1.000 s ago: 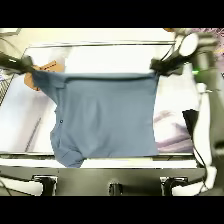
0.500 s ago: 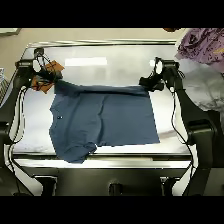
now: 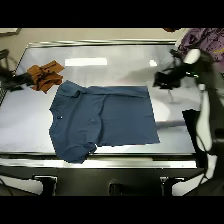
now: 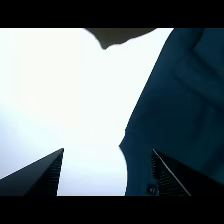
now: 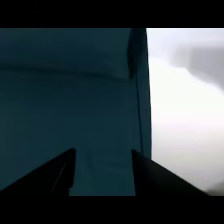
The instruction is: Fold the clothes and pants, and hang the long-sleeved shirts on hangers.
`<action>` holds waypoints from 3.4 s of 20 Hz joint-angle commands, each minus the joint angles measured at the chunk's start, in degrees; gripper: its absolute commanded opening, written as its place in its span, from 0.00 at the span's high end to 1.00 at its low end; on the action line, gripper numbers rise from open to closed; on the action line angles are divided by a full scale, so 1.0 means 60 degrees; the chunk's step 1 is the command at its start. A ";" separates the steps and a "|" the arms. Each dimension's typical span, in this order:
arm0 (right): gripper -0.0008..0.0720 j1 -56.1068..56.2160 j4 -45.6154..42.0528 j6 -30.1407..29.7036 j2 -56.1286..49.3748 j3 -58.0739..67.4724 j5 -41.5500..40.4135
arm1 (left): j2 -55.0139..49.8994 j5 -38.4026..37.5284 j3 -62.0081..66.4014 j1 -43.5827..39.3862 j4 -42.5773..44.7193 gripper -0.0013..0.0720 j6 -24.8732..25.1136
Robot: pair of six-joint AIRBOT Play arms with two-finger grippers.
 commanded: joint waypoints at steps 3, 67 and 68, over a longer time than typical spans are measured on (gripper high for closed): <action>0.21 -0.2739 0.1402 -0.2153 0.2677 -0.5370 0.0397 | 0.2852 -0.0153 -0.4160 0.1559 -0.0477 0.13 0.0142; 0.96 -0.1195 0.3144 -0.3701 0.5100 -1.0302 -0.2659 | 0.6393 0.1497 -1.1723 0.1384 -0.5508 0.96 0.0590; 0.96 -0.0732 0.2965 -0.3544 0.5089 -0.9544 -0.3075 | 0.6393 0.1683 -1.0943 0.1344 -0.5508 0.96 0.0583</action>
